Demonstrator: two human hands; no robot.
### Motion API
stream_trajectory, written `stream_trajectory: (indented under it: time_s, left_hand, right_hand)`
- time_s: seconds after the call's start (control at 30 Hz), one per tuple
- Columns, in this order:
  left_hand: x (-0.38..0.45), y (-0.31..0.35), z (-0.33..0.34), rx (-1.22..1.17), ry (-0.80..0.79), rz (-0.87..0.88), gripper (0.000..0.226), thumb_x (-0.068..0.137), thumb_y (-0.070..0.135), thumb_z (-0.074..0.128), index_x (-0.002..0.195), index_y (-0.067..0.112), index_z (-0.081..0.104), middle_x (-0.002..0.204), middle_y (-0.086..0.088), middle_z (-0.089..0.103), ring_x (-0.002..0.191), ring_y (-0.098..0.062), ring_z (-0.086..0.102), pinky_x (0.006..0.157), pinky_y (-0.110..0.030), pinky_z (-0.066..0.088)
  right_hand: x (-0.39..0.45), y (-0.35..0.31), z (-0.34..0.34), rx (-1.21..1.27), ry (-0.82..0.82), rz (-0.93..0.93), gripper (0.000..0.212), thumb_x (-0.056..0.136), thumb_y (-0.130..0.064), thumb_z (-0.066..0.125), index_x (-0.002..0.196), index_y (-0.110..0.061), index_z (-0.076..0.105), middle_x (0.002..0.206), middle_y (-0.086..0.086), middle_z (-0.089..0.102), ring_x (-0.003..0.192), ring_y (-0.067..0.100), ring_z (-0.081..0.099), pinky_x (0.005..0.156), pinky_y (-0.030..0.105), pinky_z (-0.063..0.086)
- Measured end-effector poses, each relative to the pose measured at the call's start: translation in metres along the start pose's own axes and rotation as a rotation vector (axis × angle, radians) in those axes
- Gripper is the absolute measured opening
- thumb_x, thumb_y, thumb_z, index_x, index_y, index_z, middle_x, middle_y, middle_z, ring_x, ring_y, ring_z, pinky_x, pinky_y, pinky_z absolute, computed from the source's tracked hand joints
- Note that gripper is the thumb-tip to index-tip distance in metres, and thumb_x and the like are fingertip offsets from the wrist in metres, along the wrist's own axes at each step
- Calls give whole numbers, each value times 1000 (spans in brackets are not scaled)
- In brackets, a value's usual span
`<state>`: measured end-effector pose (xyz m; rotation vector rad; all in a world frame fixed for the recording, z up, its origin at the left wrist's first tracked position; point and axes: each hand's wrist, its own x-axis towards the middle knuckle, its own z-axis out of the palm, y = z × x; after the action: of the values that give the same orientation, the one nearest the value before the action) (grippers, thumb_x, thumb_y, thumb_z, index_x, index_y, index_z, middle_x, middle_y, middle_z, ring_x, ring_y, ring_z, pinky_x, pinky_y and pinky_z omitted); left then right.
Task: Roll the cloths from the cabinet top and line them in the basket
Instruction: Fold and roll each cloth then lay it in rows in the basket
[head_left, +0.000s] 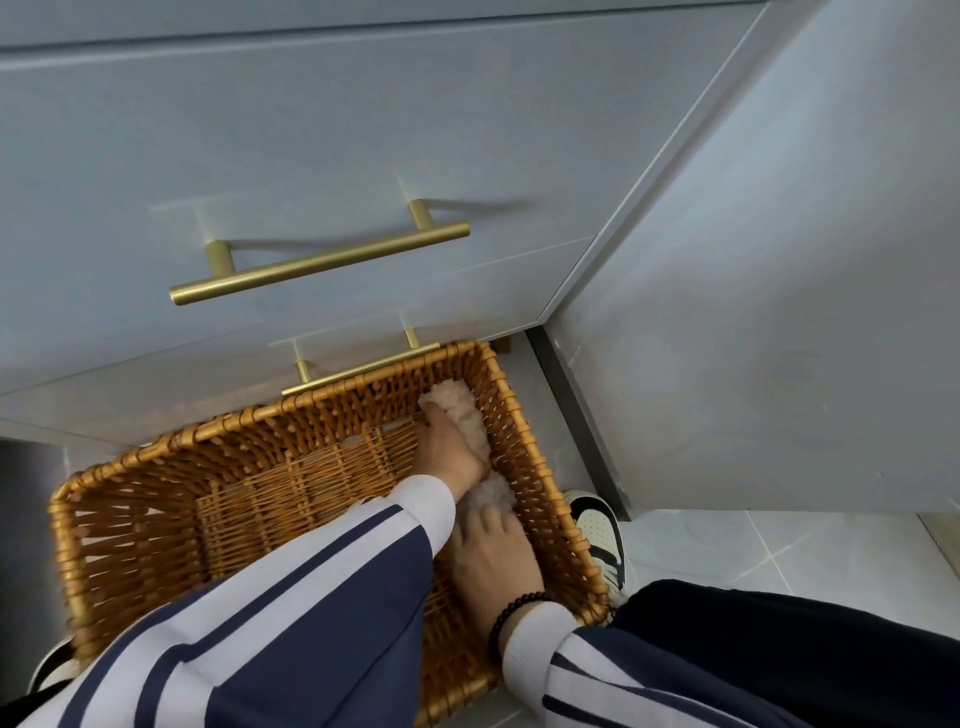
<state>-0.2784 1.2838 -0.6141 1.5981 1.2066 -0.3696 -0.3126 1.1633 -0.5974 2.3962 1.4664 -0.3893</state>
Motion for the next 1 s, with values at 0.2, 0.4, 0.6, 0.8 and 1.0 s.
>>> stream_trajectory:
  time_s: [0.2,0.4,0.6,0.8,1.0]
  left_hand:
    - [9,20,-25,-258,-205,-86,65,88,34,62,141,9,33,134,-5,49,126,-31,47,102,-47,43]
    - [18,33,-30,-415,-326,-173,63,86,33,56,143,18,34,144,-12,43,130,-36,42,102,-61,39]
    - [15,30,-22,-358,-404,-194,40,86,24,56,122,15,44,119,-13,58,112,-35,54,95,-57,46]
    - [21,13,-10,-295,-419,-143,110,46,26,71,147,25,27,122,-7,62,109,-28,59,89,-51,51]
    - [13,18,-15,-279,-405,-120,96,59,20,68,146,21,27,120,-7,61,108,-28,58,91,-50,51]
  right_hand:
    - [9,12,5,-385,-251,-585,30,92,-36,48,107,-25,71,120,1,64,120,29,51,104,40,40]
    - [28,21,-10,-612,-419,-617,55,96,-41,47,145,-19,37,154,12,27,144,39,12,117,55,5]
    - [26,20,-11,-773,-484,-610,60,102,-36,33,151,-6,16,158,16,13,145,40,5,116,56,2]
    - [21,19,-5,-660,-523,-580,58,100,-39,36,151,-13,22,158,14,16,144,44,2,114,61,-7]
    - [18,27,-3,-545,-547,-624,50,98,-34,44,145,-19,37,154,11,29,144,41,10,110,67,-9]
